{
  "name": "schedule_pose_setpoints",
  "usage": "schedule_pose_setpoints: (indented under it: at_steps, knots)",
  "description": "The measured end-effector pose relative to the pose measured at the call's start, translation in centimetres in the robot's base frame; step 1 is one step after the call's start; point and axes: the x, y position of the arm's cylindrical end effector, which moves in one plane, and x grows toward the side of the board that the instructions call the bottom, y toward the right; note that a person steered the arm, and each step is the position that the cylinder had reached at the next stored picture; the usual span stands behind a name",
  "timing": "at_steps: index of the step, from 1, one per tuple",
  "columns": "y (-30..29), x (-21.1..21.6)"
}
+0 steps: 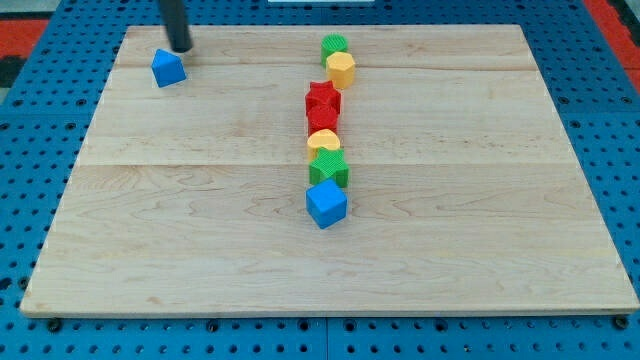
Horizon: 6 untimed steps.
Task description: Move the blue triangle parallel left to the green star
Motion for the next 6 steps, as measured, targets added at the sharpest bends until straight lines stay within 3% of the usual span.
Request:
schedule_pose_setpoints:
  at_steps: [2,4,5,6]
  knots:
    - [5.9,12.1]
    - [3.9,9.8]
    - [-1.4,10.2]
    - [-0.6,15.2]
